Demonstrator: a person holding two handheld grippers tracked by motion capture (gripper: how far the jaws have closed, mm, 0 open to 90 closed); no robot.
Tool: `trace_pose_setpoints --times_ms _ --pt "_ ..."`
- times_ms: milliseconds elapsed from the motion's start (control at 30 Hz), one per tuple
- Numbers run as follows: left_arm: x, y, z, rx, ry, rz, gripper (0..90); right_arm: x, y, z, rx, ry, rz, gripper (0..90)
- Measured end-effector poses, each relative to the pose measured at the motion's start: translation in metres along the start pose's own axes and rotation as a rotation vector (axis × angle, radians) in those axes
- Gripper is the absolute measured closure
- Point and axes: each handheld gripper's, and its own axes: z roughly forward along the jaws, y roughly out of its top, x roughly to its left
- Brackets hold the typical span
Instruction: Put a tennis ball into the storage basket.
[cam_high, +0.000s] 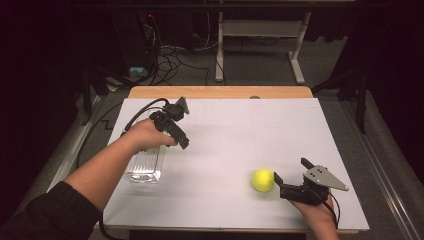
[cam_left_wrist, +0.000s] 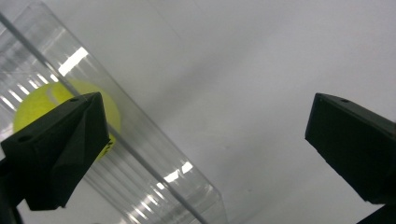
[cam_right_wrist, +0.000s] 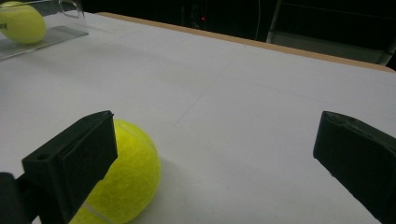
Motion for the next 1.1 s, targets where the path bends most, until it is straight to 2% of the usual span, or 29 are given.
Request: trace_pose_setpoints --times_ms 267,467,733,1100 --pt "-0.024 -0.003 0.003 0.005 -0.005 0.058 0.7 0.0 0.0 0.0 0.001 0.001 0.0 0.0" --pt "-0.04 -0.009 0.009 -0.011 -0.034 0.095 0.7 0.001 0.0 0.0 0.003 0.0 -0.001 0.0" --pt "-0.051 -0.01 0.015 -0.026 -0.045 0.109 0.7 0.004 0.001 0.001 0.003 0.004 0.0 0.0" --pt "-0.05 -0.008 0.025 -0.043 -0.078 0.087 0.6 0.003 -0.001 0.003 0.004 0.007 0.005 0.0"
